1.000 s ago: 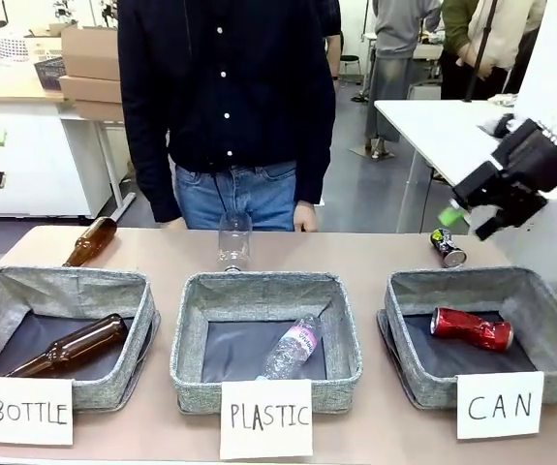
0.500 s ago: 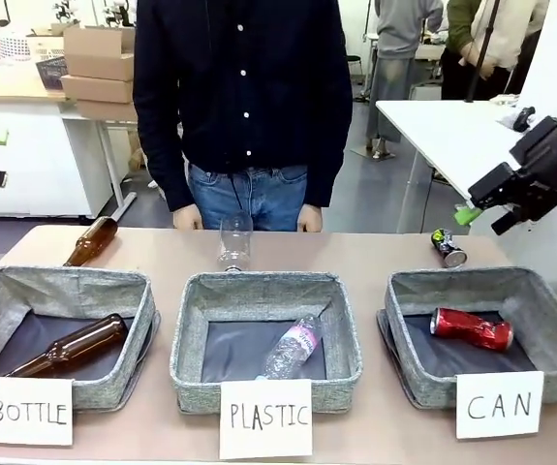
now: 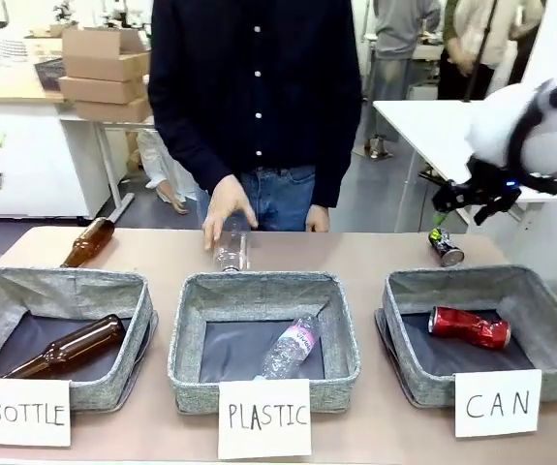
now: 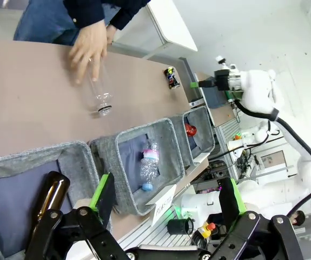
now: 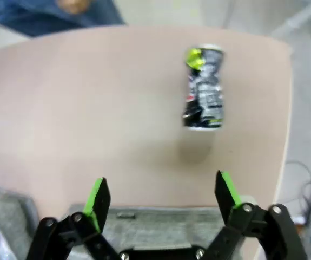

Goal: Sort the can waste into the basket.
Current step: Pick up the can waste from the table and place it in the right Fabric basket.

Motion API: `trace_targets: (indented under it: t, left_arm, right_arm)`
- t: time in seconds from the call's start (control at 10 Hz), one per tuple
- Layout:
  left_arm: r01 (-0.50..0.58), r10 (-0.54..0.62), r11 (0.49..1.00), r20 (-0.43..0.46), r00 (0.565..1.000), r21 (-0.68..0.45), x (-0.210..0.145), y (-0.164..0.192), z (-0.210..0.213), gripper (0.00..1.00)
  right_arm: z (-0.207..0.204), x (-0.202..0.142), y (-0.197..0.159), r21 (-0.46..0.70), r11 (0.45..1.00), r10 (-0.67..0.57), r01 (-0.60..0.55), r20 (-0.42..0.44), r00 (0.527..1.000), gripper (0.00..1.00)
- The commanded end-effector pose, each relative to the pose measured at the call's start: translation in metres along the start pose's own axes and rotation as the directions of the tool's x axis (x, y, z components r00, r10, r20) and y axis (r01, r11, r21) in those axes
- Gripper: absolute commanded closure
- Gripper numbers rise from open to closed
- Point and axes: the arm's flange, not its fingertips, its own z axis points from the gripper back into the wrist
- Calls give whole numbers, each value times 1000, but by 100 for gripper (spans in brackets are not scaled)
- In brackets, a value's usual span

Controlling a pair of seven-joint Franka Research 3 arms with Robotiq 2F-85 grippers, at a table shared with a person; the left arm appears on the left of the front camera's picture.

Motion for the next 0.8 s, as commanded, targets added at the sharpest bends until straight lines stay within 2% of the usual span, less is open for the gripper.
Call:
trace_targets:
  t: [0.0,0.1,0.2,0.5,0.7]
  left_arm:
    - [15,-15,1000,-4,1000,-5,1,-1,1,0]
    - [15,-15,1000,-4,1000,-5,1,-1,1,0]
    - [15,-15,1000,-4,1000,-5,1,-1,1,0]
    - [15,-15,1000,-4,1000,-5,1,-1,1,0]
    - [15,-15,1000,-4,1000,-5,1,-1,1,0]
  right_arm:
    - [-24,18,-12,-57,995,-85,81,-69,994,0]
    - [-42,18,-23,-73,993,-97,93,-58,994,0]
    - [-57,19,-31,-49,994,-97,95,-54,994,0]
    - [-94,28,-45,35,998,-59,58,28,998,0]
    - [-102,33,-44,40,998,-53,52,17,998,0]
